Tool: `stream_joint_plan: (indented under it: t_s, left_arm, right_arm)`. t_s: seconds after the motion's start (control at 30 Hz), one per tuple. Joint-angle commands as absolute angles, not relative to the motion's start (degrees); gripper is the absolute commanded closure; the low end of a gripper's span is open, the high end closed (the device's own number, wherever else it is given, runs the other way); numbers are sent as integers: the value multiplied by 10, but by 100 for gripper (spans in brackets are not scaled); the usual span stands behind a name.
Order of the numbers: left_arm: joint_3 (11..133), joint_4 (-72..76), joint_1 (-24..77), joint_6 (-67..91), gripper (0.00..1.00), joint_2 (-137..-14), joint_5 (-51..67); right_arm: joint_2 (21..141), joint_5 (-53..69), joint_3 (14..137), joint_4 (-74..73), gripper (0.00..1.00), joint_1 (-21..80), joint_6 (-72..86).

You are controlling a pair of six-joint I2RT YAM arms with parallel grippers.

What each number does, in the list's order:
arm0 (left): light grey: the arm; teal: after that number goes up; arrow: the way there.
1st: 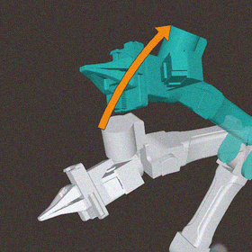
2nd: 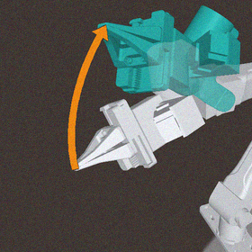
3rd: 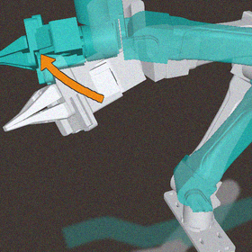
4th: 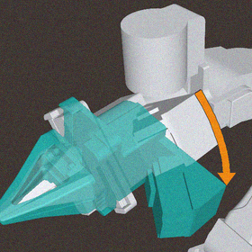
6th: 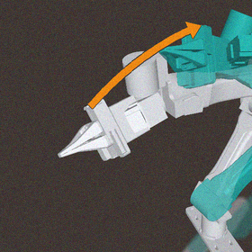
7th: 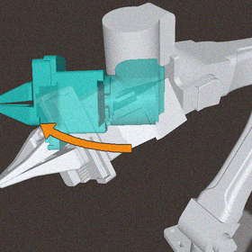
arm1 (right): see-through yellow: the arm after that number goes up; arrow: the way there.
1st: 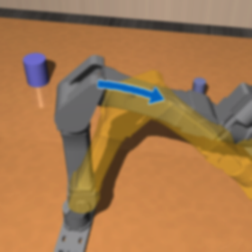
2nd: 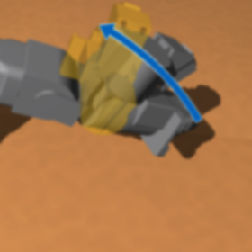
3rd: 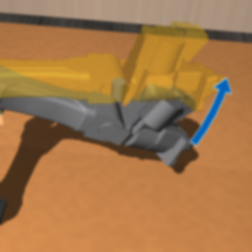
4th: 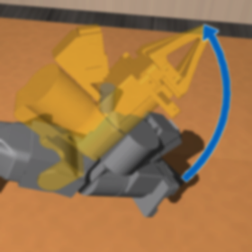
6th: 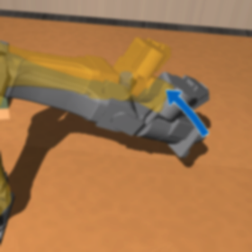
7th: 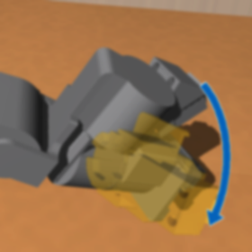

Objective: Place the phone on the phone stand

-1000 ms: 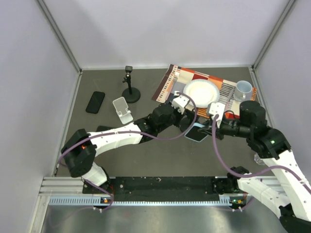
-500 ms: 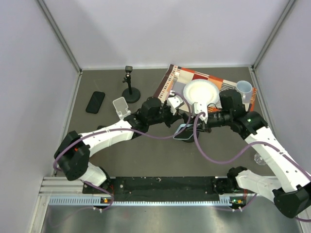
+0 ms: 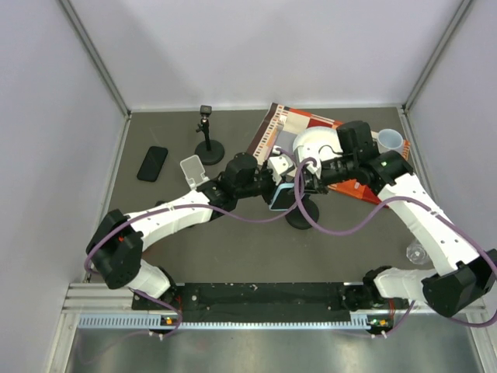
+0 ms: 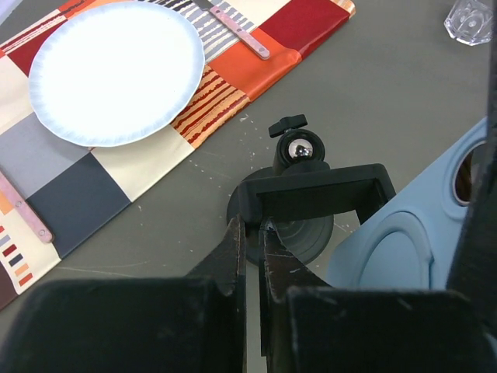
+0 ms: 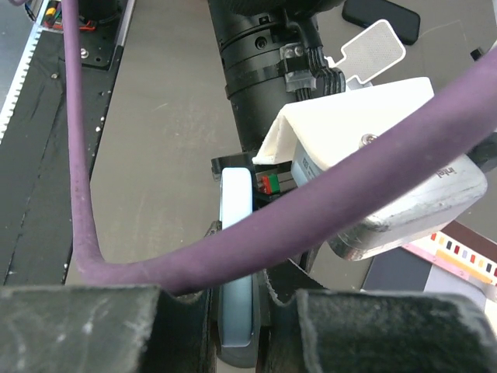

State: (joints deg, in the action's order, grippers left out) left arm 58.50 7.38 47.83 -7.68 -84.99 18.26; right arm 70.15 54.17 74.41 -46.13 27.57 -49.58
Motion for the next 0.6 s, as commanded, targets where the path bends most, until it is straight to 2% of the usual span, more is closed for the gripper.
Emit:
stream_joint_plan:
  t_s: [0.0, 0.57]
  left_arm:
    - [606, 56, 483, -98, 100, -826, 209]
    - [607, 45, 483, -107, 100, -829, 221]
  right_arm:
    - [711, 556, 794, -454, 100, 273, -549]
    - [738, 545, 767, -470, 100, 265, -594]
